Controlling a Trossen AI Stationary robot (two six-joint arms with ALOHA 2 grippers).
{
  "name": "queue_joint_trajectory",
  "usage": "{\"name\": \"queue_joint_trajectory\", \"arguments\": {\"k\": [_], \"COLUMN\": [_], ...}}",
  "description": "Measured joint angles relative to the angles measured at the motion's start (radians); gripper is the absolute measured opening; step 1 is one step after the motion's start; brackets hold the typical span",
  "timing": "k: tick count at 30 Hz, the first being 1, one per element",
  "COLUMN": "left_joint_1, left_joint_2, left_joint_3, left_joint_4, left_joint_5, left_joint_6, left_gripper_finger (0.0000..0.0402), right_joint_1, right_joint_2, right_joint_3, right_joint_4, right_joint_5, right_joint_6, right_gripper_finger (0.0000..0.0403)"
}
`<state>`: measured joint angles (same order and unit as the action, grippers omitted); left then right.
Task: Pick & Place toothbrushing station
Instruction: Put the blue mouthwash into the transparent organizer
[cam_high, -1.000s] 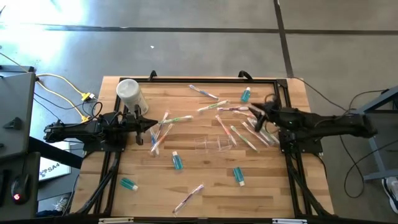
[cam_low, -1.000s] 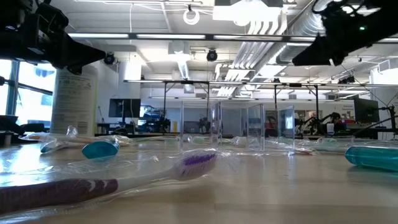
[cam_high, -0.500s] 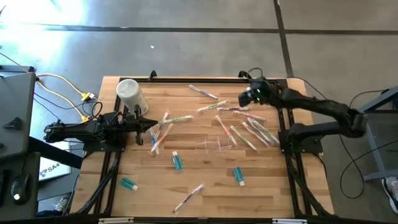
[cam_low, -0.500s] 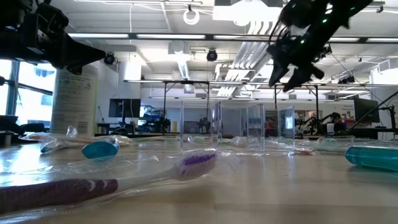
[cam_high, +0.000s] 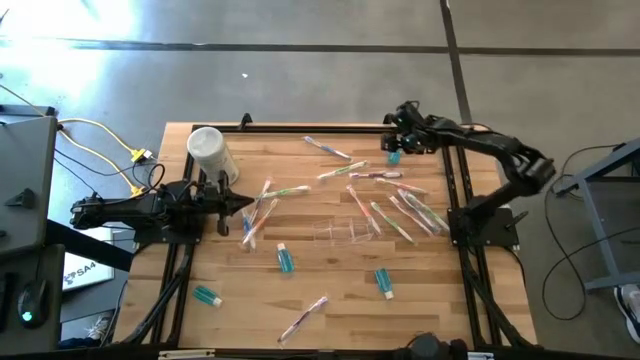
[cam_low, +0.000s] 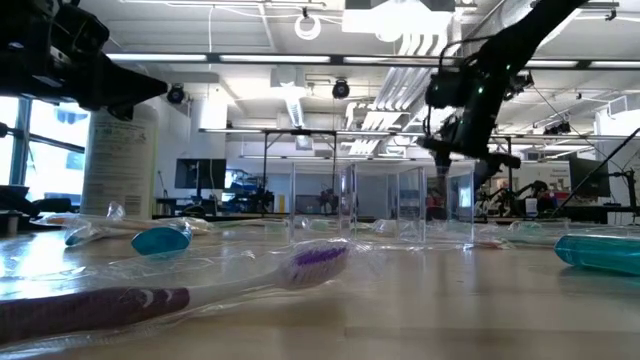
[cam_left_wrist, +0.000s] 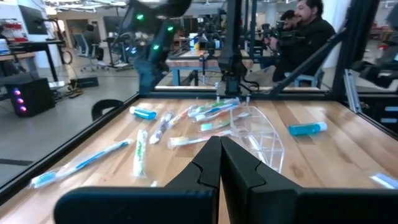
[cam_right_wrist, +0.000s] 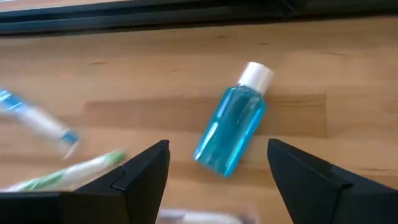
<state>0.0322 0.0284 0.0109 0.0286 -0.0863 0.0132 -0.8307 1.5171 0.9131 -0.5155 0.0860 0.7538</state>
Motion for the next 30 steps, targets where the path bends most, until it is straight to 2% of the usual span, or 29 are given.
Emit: {"name": "queue_joint_trajectory", "arguments": {"k": [7,17,23,27,30], "left_joint_1": [0.0,0.0,0.0,0.0,0.0], "left_joint_2": [0.0,0.0,0.0,0.0,0.0], "left_joint_3": [0.0,0.0,0.0,0.0,0.0], "left_joint_4": [-0.01,-0.011,-0.012,-0.012,-0.012], "left_joint_5": [0.054,0.059,0.06,0.062,0.062], "left_joint_6": [0.0,0.0,0.0,0.0,0.0], "left_gripper_finger": [0.0,0.0,0.0,0.0,0.0], "right_joint_1": [-0.037,-0.027,-0.023,-0.019,-0.02], "right_joint_2": [0.128,0.207,0.26,0.265,0.266], "right_joint_3": [0.0,0.0,0.005,0.004,0.003], "right_joint_4": [0.083,0.101,0.103,0.105,0.102], "right_joint_5": [-0.015,-0.006,0.063,0.081,0.088], "right_joint_6": [0.034,0.054,0.005,-0.038,-0.08], "right_gripper_finger": [0.0263,0.0263,0.0261,0.0231,0.0183]}}
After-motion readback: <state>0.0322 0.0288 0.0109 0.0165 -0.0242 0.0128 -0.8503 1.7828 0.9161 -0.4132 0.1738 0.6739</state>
